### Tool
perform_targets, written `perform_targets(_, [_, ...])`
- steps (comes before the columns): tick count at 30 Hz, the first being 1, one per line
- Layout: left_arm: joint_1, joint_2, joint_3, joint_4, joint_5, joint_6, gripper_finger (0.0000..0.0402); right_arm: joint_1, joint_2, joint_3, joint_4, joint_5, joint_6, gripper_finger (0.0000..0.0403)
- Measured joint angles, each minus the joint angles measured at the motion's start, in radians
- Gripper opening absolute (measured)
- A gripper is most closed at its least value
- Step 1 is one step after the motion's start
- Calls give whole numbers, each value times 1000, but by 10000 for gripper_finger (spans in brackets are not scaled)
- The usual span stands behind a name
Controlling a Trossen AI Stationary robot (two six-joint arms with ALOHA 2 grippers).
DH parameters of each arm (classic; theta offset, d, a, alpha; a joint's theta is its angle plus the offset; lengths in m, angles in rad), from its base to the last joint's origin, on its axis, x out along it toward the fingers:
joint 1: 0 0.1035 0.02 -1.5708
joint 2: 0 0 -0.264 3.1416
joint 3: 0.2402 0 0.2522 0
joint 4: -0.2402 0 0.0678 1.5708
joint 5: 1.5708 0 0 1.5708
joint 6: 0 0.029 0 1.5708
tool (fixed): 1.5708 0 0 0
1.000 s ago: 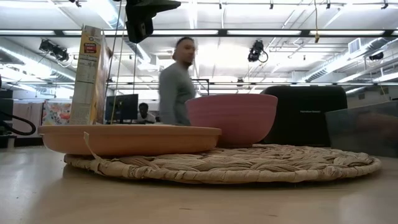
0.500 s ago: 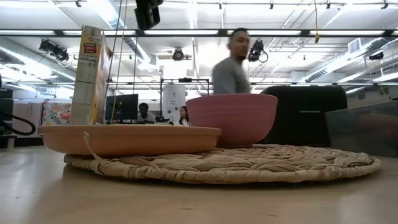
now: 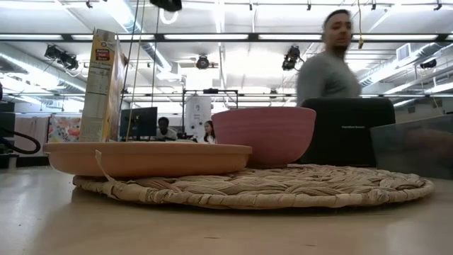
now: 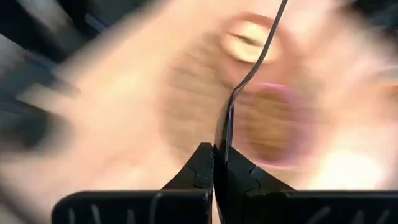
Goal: Arrange a breakfast setting
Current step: Put the black spoon on the brown placemat to the right side of the pink bowl
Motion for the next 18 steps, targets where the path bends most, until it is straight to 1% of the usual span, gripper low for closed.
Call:
perform_targets(4, [-1,0,0,-1,27,-127,298,-11,50,0,65,372,-362,11])
perform_targets(6, [-1,0,0,2,40,-168,298,-30,66,0,136,474,-549,11])
perform_targets(7, [-1,0,0,3,45,-186,298,-41,73,0,181,499,-630,11])
perform_targets(11, [-1,0,0,4,63,-207,297,-89,92,-12,403,504,-880,11])
perform_targets(12, [-1,0,0,4,68,-212,297,-101,94,-19,453,497,-940,11])
perform_targets(14, [-1,0,0,4,72,-218,297,-123,107,-29,536,451,-1048,11])
perform_targets(16, [-1,0,0,10,76,-218,291,-142,125,-29,592,415,-1119,11])
perform_targets(18, [-1,0,0,28,76,-218,277,-157,142,-30,612,391,-1172,11])
